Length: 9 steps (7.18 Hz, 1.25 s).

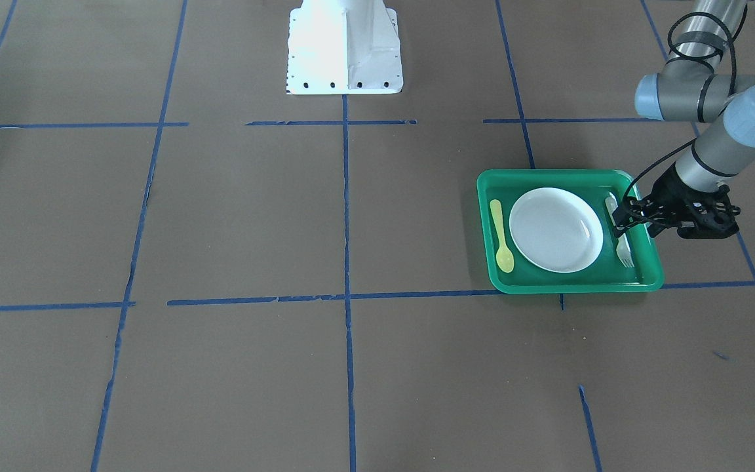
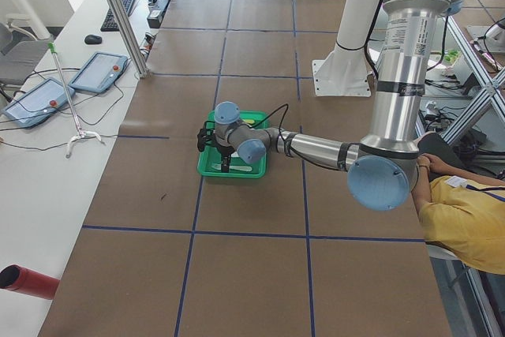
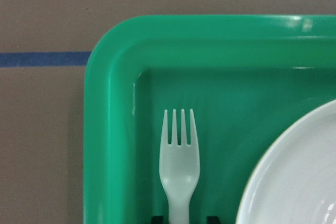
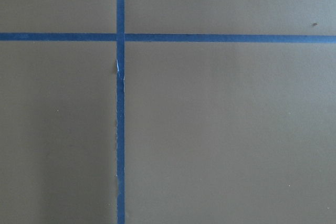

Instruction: Place fork

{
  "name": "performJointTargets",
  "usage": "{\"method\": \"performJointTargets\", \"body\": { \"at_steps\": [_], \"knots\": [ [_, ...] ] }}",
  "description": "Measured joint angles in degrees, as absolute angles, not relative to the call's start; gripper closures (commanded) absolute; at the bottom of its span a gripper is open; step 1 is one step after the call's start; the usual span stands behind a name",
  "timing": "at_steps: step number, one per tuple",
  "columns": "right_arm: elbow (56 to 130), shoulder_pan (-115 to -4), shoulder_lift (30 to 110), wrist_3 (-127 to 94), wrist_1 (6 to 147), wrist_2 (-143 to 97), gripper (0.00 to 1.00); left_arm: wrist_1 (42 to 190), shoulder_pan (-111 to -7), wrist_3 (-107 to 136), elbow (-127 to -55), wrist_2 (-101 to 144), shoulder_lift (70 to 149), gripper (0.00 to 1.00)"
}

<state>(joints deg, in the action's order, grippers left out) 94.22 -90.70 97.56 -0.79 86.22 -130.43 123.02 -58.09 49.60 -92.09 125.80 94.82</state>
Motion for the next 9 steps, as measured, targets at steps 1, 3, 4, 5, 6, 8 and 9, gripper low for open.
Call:
{"method": "performJointTargets", "body": {
  "at_steps": [1,3,4,5,6,8,9],
  "knots": [
    [94.22,-90.7,97.56,-0.79,86.22,-130.43,0.0,122.8,-61.18,49.24,-94.24,128.25,93.88,0.23],
    [94.22,-90.7,97.56,-0.79,86.22,-130.43,0.0,122.61,-65.8,45.65,-97.04,129.78,91.13,0.2],
    [94.22,-90.7,97.56,-0.79,86.22,-130.43,0.0,122.34,-69.1,38.61,-96.99,129.9,89.33,0.2],
    [94.22,-90.7,97.56,-0.79,86.22,-130.43,0.0,121.14,-72.94,30.19,-96.16,129.91,88.02,0.19],
    [94.22,-90.7,97.56,-0.79,86.22,-130.43,0.0,116.96,-77.55,20.42,-95.08,129.91,87.66,0.17],
    [94.22,-90.7,97.56,-0.79,86.22,-130.43,0.0,107.38,-85.4,6.4,-93.76,130.08,88.98,0.17],
    [94.22,-90.7,97.56,-0.79,86.2,-130.43,0.0,104.51,-87.96,2.59,-92.61,131.08,89.79,0.16]
  ]
}}
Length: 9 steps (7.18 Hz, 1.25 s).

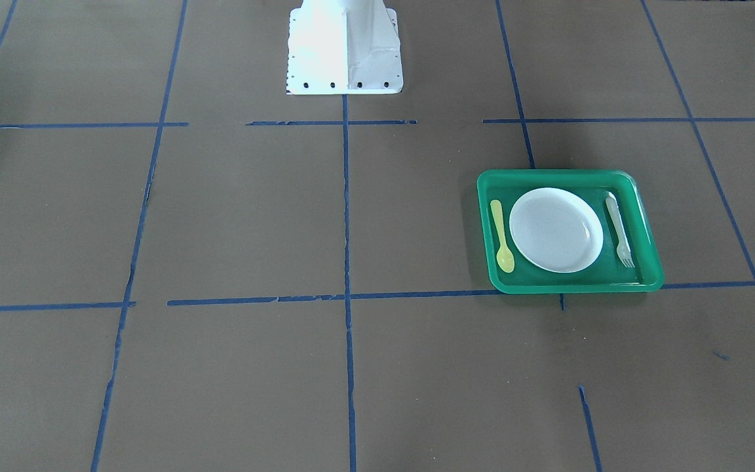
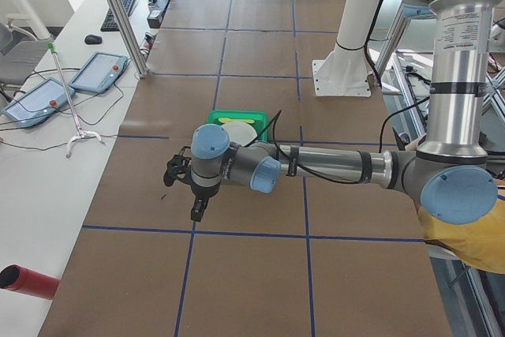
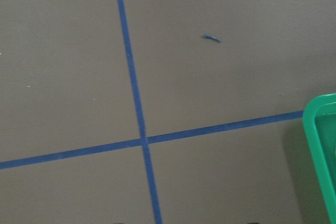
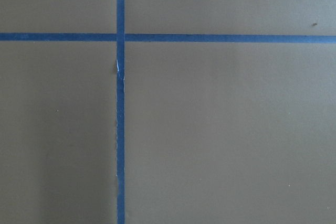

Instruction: Place fork

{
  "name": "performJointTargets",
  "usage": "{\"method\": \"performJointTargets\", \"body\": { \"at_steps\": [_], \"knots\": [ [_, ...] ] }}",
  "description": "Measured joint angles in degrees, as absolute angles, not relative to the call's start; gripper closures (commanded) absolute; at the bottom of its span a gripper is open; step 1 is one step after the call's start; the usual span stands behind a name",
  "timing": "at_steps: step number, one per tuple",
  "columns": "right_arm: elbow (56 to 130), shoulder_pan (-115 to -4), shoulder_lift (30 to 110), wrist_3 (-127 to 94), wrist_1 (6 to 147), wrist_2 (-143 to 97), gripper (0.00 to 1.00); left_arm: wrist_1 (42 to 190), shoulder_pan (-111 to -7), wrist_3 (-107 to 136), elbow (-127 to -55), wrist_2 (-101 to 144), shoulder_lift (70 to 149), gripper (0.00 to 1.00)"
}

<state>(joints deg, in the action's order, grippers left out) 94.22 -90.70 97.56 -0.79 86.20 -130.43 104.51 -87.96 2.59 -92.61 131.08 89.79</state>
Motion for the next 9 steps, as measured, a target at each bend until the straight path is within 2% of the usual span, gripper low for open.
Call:
{"method": "performJointTargets", "body": {
  "at_steps": [1,5,9],
  "knots": [
    [94.22,-90.7,97.56,-0.79,86.19,-130.43,0.0,103.27,-89.14,0.02,-91.49,132.79,90.11,0.0],
    [94.22,-90.7,97.56,-0.79,86.22,-130.43,0.0,104.55,-89.95,-2.72,-92.25,134.78,85.08,0.0],
    [94.22,-90.7,97.56,-0.79,86.22,-130.43,0.0,108.92,-89.92,-2.55,-91.88,136.06,83.67,0.0]
  ]
}}
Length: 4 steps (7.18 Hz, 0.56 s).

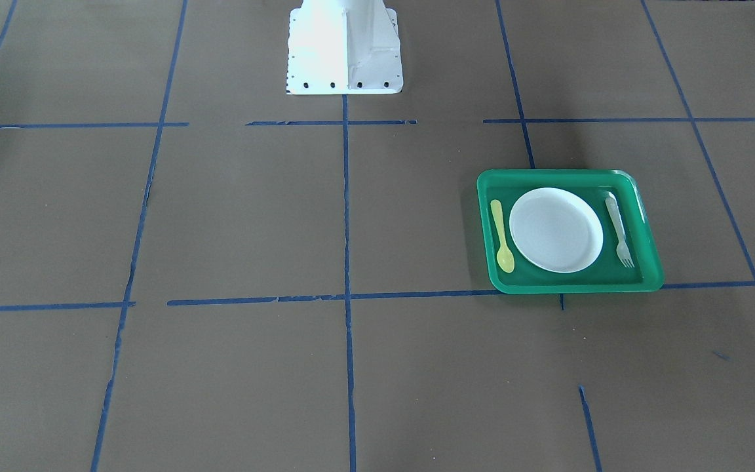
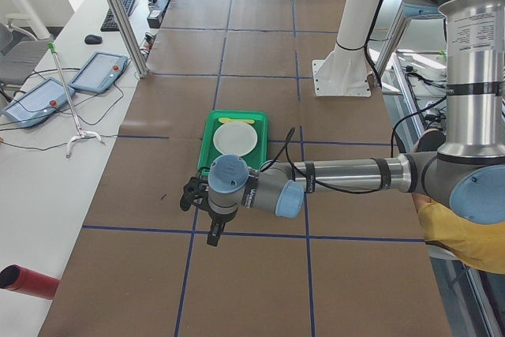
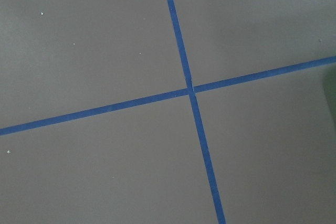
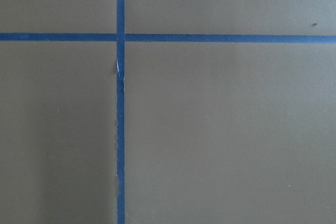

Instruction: Place fork

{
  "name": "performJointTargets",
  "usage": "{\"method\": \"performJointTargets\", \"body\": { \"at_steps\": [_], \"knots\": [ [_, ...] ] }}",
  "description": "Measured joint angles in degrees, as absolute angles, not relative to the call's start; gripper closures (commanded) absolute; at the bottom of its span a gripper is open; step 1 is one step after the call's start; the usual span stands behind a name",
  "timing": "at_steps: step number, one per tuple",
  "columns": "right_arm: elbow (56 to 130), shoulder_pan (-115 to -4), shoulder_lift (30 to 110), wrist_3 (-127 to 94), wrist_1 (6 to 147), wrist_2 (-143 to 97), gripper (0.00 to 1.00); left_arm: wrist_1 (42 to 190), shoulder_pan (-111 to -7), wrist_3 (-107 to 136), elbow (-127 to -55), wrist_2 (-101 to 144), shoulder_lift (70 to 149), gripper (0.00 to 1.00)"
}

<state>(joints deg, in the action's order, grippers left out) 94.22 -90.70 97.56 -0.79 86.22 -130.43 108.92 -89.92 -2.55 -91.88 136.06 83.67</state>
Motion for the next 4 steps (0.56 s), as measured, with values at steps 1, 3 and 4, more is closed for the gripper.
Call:
{"method": "performJointTargets", "body": {
  "at_steps": [1,3,4],
  "knots": [
    [94.22,-90.7,97.56,-0.79,86.2,-130.43,0.0,108.28,-89.88,-2.65,-91.94,136.34,83.73,0.0],
    [94.22,-90.7,97.56,-0.79,86.2,-130.43,0.0,99.1,-89.86,-2.8,-93.53,136.44,85.73,0.0],
    [94.22,-90.7,97.56,-0.79,86.21,-130.43,0.0,93.88,-89.88,-2.88,-94.49,136.25,87.34,0.0]
  ]
}}
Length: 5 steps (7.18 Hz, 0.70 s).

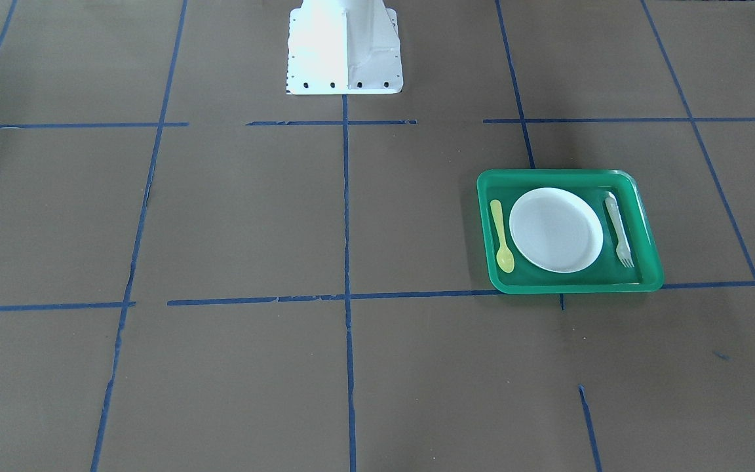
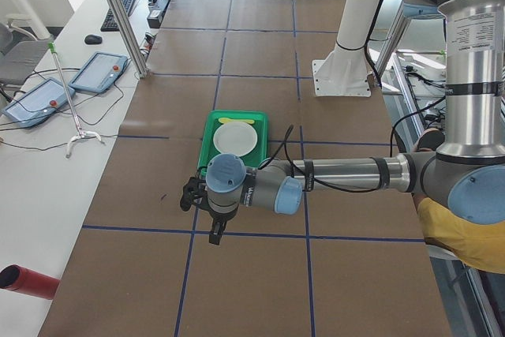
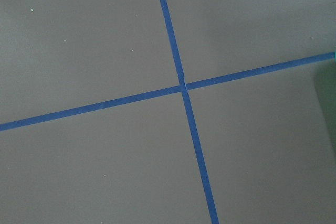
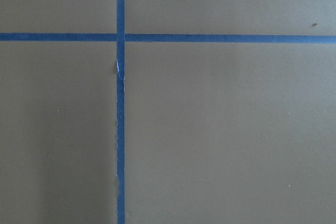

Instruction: Place fork

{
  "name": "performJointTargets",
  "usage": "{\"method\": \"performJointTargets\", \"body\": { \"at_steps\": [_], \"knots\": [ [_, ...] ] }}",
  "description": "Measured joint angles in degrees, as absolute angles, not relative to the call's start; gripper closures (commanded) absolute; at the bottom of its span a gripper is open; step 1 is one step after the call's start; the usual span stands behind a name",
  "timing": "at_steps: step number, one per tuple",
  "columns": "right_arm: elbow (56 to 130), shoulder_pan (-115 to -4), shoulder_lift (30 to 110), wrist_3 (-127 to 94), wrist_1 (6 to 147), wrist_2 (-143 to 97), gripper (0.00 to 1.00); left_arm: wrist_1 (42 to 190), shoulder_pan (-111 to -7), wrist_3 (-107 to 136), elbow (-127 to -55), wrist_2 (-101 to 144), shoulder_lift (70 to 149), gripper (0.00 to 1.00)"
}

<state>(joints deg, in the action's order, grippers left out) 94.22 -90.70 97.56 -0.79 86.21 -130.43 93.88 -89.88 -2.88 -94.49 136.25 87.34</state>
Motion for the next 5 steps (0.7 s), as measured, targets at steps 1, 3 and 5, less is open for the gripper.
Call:
{"method": "performJointTargets", "body": {
  "at_steps": [1,3,5],
  "knots": [
    [94.22,-90.7,97.56,-0.79,86.22,-130.43,0.0,91.32,-89.9,-2.94,-95.08,136.01,88.16,0.0],
    [94.22,-90.7,97.56,-0.79,86.22,-130.43,0.0,89.98,-89.87,-2.98,-95.37,135.76,88.66,0.0],
    [94.22,-90.7,97.56,-0.79,86.22,-130.43,0.0,89.88,-89.83,-2.99,-95.7,135.71,89.23,0.0]
  ]
}}
